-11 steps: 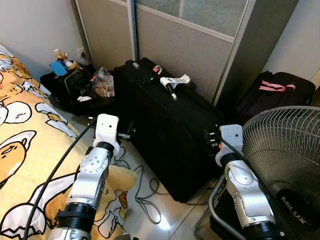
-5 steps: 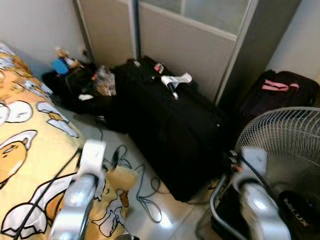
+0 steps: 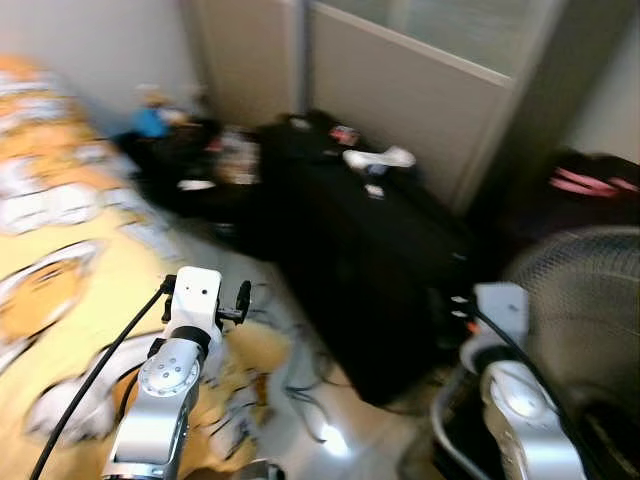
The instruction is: Clean up the room
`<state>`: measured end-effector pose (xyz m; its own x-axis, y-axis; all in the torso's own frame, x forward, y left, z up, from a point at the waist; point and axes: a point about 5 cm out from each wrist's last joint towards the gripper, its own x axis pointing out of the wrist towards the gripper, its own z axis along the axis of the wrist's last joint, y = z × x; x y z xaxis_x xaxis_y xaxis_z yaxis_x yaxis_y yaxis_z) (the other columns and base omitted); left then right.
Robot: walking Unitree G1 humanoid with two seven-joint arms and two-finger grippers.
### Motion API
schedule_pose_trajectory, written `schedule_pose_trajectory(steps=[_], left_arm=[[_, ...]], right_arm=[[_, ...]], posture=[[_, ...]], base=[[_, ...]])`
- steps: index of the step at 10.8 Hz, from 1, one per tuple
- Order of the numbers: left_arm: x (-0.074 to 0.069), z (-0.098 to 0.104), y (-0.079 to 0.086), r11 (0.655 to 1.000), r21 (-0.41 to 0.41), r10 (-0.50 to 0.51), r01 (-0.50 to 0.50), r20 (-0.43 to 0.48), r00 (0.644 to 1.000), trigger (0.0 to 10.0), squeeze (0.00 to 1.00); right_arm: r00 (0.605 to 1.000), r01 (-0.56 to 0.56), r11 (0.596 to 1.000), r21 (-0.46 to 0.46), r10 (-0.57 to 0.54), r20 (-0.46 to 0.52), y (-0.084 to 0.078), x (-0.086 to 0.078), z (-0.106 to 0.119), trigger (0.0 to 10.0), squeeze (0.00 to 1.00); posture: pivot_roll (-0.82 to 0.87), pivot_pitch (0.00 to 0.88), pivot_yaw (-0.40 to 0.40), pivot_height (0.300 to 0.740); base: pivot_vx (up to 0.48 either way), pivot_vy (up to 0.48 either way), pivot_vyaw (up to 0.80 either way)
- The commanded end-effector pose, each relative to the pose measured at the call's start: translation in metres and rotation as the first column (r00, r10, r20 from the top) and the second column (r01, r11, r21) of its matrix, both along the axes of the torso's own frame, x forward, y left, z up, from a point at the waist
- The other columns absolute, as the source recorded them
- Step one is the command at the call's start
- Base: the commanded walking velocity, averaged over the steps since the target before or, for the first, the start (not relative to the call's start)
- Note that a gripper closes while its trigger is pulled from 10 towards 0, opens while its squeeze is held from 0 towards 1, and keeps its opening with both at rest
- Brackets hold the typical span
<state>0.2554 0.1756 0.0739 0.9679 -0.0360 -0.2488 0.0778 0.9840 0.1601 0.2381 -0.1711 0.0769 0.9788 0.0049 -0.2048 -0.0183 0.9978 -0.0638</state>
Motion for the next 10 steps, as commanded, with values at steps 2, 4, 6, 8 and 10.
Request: schedule_pose_trajectory(steps=[2,4,6,8,10], left_arm=[[0.003,0.008,-0.004,1.0,-0.011,0.008,-0.008,0.036,0.999,10.0,0.0],[0.007,0.018,-0.003,1.0,0.01,-0.002,0.001,0.062,0.998,10.0,0.0],[0.005,0.014,0.006,0.999,0.022,-0.039,0.038,0.045,0.998,10.0,0.0],[0.007,0.016,0.015,1.0,0.018,-0.002,0.001,0.046,0.999,10.0,0.0],[0.017,0.023,0.013,1.0,0.015,-0.009,0.008,0.061,0.998,10.0,0.0]], right_arm=[[1.0,-0.01,1.0,-0.016,0.011,0.023,0.0,0.0,0.007,10.0,1.0],[0.997,0.077,0.997,0.027,-0.078,0.022,-0.009,0.0,0.008,10.0,1.0],[0.995,0.1,0.995,0.029,-0.101,0.015,-0.005,0.003,0.002,10.0,1.0],[0.991,0.136,0.99,0.038,-0.137,0.006,-0.005,0.003,0.002,10.0,1.0],[0.988,0.154,0.987,0.037,-0.154,0.013,-0.009,0.012,0.006,10.0,1.0]], posture=[[-0.12,0.0,0.031,0.74],[-0.11,0.0,0.046,0.74],[-0.1,0.0,0.034,0.74],[-0.08,0.0,0.026,0.74],[-0.1,0.0,0.036,0.74]], base=[[0.0,0.0,0.8],[0.0,0.0,0.8],[0.0,0.0,0.8],[0.0,0.0,0.8],[0.0,0.0,0.0]])
